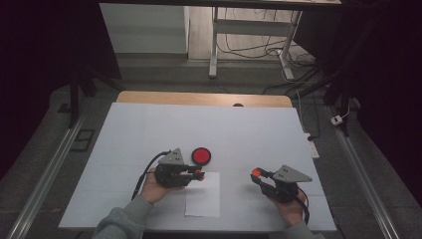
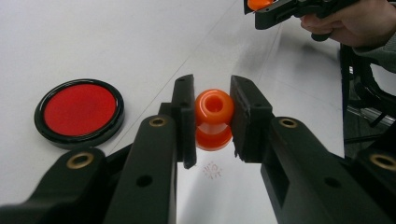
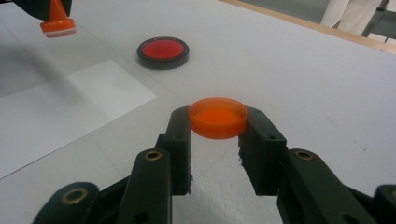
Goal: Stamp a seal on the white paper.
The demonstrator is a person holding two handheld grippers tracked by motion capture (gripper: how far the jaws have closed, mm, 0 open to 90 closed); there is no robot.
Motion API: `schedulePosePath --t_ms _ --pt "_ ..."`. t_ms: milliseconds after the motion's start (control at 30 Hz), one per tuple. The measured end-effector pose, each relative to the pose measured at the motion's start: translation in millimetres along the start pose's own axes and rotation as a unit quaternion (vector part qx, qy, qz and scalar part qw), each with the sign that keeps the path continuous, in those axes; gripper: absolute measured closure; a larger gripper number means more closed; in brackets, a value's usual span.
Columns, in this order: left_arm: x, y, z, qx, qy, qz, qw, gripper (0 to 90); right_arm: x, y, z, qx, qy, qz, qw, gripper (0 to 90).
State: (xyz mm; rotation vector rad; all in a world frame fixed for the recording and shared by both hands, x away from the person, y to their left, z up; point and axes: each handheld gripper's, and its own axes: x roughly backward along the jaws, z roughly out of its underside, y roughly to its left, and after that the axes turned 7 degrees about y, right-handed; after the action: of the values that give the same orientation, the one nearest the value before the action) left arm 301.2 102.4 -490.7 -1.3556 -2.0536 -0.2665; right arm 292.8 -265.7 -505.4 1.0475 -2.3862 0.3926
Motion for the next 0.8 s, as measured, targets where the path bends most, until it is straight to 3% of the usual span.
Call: schedulePosePath --t_ms 800 --pt "-17.6 -5.9 5.9 -0.007 0.027 0.013 0.9995 72.2 -0.8 -0.1 0.5 0.0 0.004 -0.001 1.0 64.7"
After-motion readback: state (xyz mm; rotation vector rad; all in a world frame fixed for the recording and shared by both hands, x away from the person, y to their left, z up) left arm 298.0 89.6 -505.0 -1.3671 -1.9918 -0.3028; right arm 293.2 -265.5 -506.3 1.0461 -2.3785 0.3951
